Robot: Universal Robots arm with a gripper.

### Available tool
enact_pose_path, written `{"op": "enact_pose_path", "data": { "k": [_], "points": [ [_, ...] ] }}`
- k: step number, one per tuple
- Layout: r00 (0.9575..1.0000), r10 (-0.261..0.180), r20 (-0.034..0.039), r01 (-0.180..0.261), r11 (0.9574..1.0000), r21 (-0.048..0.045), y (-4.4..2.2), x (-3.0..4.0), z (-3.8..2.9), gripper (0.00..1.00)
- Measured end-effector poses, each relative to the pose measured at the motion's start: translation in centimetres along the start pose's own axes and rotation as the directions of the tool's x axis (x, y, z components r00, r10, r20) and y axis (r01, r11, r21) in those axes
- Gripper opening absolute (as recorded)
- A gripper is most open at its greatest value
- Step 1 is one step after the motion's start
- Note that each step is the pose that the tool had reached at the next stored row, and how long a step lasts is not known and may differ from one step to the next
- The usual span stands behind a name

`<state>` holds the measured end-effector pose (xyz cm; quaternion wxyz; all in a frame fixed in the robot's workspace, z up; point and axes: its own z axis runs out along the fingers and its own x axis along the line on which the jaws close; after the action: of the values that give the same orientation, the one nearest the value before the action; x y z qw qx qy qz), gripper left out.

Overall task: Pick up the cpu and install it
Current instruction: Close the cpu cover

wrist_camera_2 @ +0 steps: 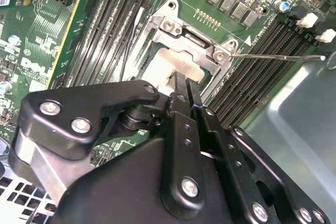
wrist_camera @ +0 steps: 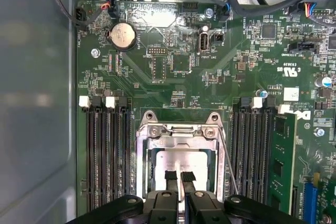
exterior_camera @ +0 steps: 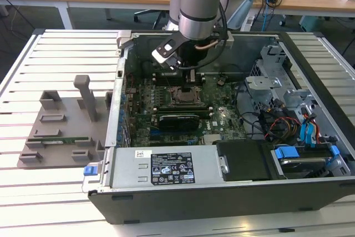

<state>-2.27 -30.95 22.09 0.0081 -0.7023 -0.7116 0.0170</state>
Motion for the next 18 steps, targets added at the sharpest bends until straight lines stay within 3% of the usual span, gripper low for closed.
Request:
{"op": "enact_pose_path", "data": {
  "k": [18],
  "points": [
    [1.0,0.0,0.0001,0.0,1.0,0.0001,-0.06,-0.02,-1.55,0.17]
  ]
}}
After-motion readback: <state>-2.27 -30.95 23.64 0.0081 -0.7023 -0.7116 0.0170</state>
